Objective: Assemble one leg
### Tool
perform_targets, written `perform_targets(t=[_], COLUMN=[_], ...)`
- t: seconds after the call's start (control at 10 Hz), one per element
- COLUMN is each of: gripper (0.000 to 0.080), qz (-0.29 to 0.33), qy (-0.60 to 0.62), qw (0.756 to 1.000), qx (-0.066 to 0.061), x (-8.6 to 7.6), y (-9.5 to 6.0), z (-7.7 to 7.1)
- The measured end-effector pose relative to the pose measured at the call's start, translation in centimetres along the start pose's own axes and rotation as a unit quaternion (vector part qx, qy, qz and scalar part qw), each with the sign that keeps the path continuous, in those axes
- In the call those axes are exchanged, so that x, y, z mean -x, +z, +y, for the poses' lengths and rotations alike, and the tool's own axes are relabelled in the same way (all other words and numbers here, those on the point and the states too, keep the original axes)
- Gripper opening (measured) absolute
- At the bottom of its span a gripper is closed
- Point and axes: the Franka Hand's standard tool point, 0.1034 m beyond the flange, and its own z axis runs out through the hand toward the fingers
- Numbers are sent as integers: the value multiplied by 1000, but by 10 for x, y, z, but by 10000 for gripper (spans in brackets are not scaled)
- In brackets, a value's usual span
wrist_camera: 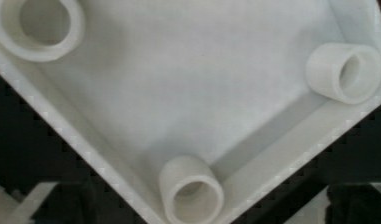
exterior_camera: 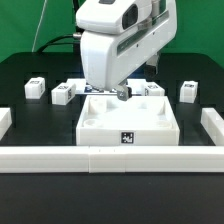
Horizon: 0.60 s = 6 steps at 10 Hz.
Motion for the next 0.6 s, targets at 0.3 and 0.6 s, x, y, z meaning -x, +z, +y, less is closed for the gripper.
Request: perform_targets(t=[0.3,0.6], gripper=[650,650], qz=[-2,-2], qy=[-1,-1], qw=[1000,1000], qx=[-6,-6], x=[2,2], y=[1,1], z=[-1,-1])
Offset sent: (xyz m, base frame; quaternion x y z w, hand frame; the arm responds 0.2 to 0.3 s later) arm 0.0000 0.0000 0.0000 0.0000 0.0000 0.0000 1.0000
